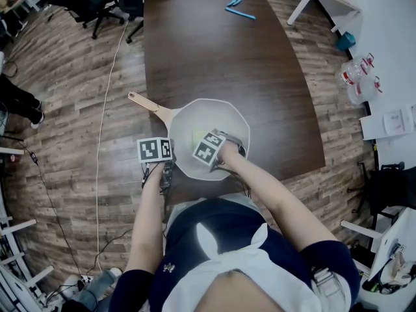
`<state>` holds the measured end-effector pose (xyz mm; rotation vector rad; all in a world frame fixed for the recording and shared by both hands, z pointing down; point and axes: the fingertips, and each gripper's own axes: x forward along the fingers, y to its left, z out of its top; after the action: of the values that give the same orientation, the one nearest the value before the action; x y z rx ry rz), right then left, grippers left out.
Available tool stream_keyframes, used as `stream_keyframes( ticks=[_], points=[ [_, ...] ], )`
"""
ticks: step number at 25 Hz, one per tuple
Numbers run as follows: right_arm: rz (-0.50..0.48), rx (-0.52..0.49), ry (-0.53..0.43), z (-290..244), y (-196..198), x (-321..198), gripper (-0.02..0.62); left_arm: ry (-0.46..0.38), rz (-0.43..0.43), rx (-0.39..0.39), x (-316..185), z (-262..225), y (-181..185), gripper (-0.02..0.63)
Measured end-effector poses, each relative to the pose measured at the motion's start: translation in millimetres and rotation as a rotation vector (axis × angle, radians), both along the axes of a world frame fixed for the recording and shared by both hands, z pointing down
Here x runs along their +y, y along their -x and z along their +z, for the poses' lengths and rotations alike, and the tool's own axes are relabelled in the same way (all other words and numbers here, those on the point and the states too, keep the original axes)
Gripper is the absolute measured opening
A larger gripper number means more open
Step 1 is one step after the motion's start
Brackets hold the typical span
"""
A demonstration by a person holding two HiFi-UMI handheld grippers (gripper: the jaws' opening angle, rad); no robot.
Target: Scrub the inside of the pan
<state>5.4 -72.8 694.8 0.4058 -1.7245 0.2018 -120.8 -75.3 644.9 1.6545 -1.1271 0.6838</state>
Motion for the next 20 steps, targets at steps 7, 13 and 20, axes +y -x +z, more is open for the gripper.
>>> stream_keyframes(
  ticks=[7, 13, 20],
  points=[
    [-0.018, -0.014, 0.021, -1.6, -1.6, 13.4, 0.008, 0.0, 0.003, -0.002, 1.6, -0.9, -3.0, 0.017],
    [-0.059, 0.012, 0.012, 1.0, 0.8, 19.3, 0.008, 0.001, 0.004, -0.003, 0.2, 0.2, -2.8, 0.017],
    [-0.11, 0.017, 0.002, 0.9, 7.1, 22.6, 0.009, 0.002, 0.004, -0.005, -0.9, -0.6, -3.1, 0.017]
  ],
)
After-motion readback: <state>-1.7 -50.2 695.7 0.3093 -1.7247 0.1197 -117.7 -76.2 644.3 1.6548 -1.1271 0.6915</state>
